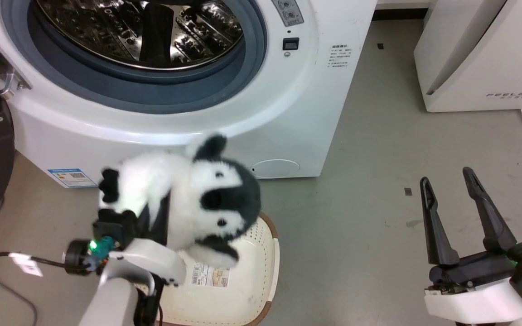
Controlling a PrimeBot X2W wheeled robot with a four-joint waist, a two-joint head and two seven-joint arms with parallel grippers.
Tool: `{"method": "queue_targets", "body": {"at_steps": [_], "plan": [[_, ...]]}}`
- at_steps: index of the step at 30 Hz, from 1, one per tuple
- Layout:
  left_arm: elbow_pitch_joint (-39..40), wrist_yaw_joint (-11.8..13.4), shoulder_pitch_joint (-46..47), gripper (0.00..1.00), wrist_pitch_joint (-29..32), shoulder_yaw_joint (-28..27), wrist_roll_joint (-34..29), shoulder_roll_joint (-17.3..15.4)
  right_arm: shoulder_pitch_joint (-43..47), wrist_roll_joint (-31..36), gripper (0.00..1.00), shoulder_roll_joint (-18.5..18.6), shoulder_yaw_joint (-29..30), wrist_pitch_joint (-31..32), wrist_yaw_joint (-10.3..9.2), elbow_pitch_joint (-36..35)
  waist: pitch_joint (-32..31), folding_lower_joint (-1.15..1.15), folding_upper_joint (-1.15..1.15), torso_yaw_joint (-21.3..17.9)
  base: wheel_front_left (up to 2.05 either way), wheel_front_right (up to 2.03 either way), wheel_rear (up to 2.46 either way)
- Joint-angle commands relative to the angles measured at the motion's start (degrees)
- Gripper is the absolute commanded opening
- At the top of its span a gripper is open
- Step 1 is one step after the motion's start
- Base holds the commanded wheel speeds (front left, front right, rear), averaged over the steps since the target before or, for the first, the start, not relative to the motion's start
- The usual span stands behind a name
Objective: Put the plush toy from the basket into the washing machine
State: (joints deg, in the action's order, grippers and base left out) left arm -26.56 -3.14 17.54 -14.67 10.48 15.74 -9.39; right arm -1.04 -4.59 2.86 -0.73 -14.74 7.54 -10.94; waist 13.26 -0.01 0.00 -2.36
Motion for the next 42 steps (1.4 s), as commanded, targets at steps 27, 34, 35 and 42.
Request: {"method": "queue_targets", "body": {"at_steps": [27,34,35,42], "plan": [[7.9,-1.4,38.7,0.00,6.6,-13.2,0.7,-11.5,-6.3,-3.8,1.00,0.0,-1.6,-0.3,-0.05,-5.5,23.7,0.01,0.00,-10.4,0.00,0.00,0.00],[-1.6,-1.7,56.0,0.00,10.2,-12.6,-1.2,-17.4,-8.1,-5.5,1.00,0.0,-3.0,-0.3,-0.05,-5.9,29.7,0.01,0.00,-12.8,0.00,0.00,0.00],[-3.2,-1.7,58.0,0.00,10.4,-12.3,-1.6,-18.0,-8.3,-5.7,1.00,0.0,-3.2,-0.3,-0.05,-6.0,30.3,0.01,0.00,-13.1,0.00,0.00,0.00],[-14.7,-2.1,69.3,0.00,12.5,-9.5,-3.6,-19.6,-9.3,-6.7,1.00,0.0,-4.5,-0.3,-0.05,-6.6,34.2,0.01,0.00,-14.5,0.00,0.00,0.00]]}}
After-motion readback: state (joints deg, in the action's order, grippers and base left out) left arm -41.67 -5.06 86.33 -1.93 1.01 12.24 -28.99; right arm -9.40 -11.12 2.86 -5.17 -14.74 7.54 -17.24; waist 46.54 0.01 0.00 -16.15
